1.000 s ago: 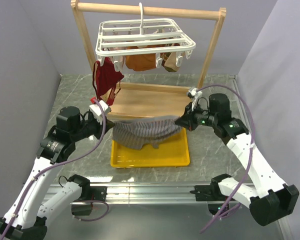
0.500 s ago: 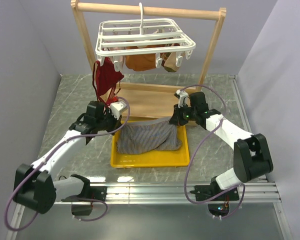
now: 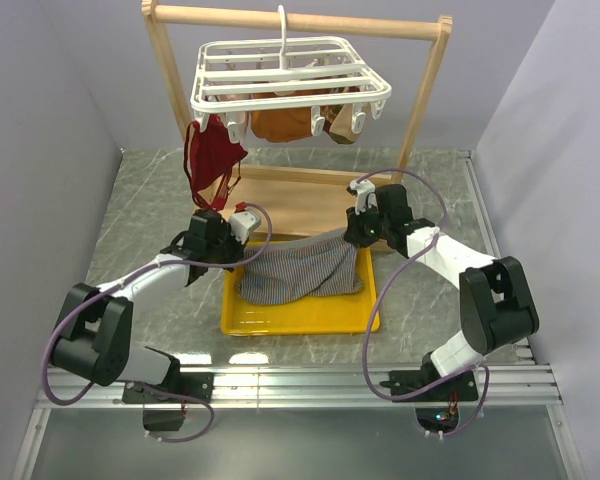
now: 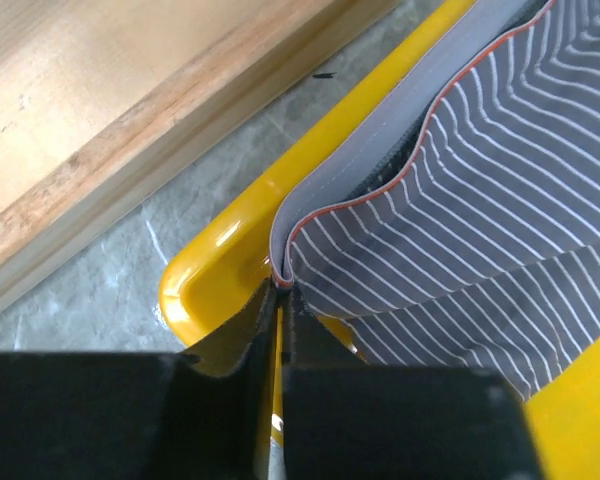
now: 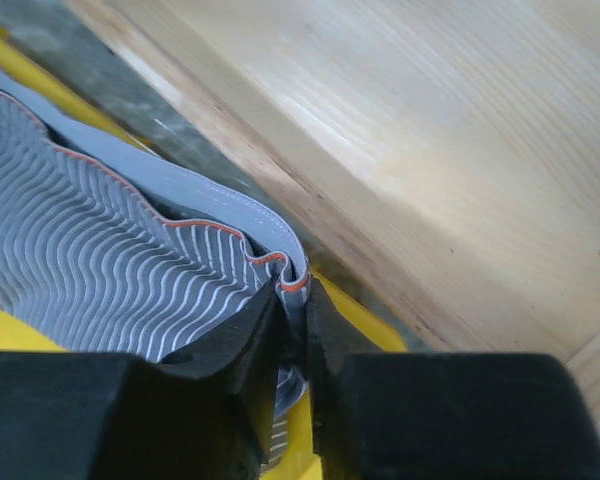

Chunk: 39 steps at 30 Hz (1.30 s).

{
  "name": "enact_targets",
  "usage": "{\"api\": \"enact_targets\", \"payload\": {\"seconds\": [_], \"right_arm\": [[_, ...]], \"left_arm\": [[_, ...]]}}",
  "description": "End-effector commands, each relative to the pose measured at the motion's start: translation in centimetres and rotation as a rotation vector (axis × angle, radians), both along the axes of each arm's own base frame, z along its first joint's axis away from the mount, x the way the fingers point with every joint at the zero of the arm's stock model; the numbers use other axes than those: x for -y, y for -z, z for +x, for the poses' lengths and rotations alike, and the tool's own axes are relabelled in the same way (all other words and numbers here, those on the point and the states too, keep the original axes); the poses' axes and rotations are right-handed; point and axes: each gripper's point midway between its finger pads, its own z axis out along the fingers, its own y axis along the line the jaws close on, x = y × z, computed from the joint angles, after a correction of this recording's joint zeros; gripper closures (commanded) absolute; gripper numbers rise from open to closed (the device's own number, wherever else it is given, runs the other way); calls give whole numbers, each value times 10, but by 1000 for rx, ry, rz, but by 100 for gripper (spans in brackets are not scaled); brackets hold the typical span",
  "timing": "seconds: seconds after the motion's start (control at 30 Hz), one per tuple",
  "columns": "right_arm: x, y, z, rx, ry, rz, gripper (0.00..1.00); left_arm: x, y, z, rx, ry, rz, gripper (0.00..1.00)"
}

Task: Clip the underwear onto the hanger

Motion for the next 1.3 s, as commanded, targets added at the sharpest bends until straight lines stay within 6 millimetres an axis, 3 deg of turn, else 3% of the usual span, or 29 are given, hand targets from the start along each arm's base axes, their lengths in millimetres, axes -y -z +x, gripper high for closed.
{"api": "enact_targets", "payload": {"seconds": [0.0, 0.03, 0.07, 0.13, 0.17, 0.27, 0.4, 0.47, 0.5, 0.6, 0.7, 0.83, 0.97, 1.03, 1.17, 1.27], "right_arm": [[7, -13, 14, 53, 18, -46, 75], [8, -15, 12, 56, 19, -46, 71], [8, -16, 10, 50, 17, -46, 61], [9, -23, 6, 53, 14, -40, 53], [10, -24, 2, 44, 14, -46, 44], [15, -39, -4, 69, 14, -54, 32], [19, -64, -19, 117, -20, -60, 27], [19, -80, -31, 137, -48, -42, 23], [18, -91, -38, 165, -60, -29, 22], [14, -105, -57, 170, -100, 17, 13], [9, -121, -71, 166, -118, 78, 10], [3, -139, -82, 156, -123, 159, 10], [9, -158, -79, 190, -78, 208, 10], [14, -170, -81, 240, -57, 229, 10], [12, -228, -93, 436, -45, 379, 11], [7, -266, -111, 550, -83, 494, 12]], "left_arm": [[14, -33, 15, 83, 48, -56, 89], [16, -34, 11, 81, 70, -63, 87], [19, -32, 3, 71, 112, -69, 84], [21, -42, -4, 90, 147, -79, 71], [21, -45, -8, 95, 161, -81, 69], [22, -62, -25, 113, 224, -90, 62], [17, -100, -53, 146, 254, -146, 39], [16, -109, -72, 108, 267, -182, 31], [13, -121, -81, 137, 265, -201, 20], [11, -135, -114, 126, 292, -251, 1], [12, -153, -138, 144, 316, -305, 1], [11, -182, -138, 193, 233, -392, 1], [10, -251, -132, 282, 90, -598, 1], [12, -286, -134, 365, 107, -666, 1], [12, -355, -137, 460, 105, -799, 2], [17, -390, -128, 516, 136, -824, 4]]}}
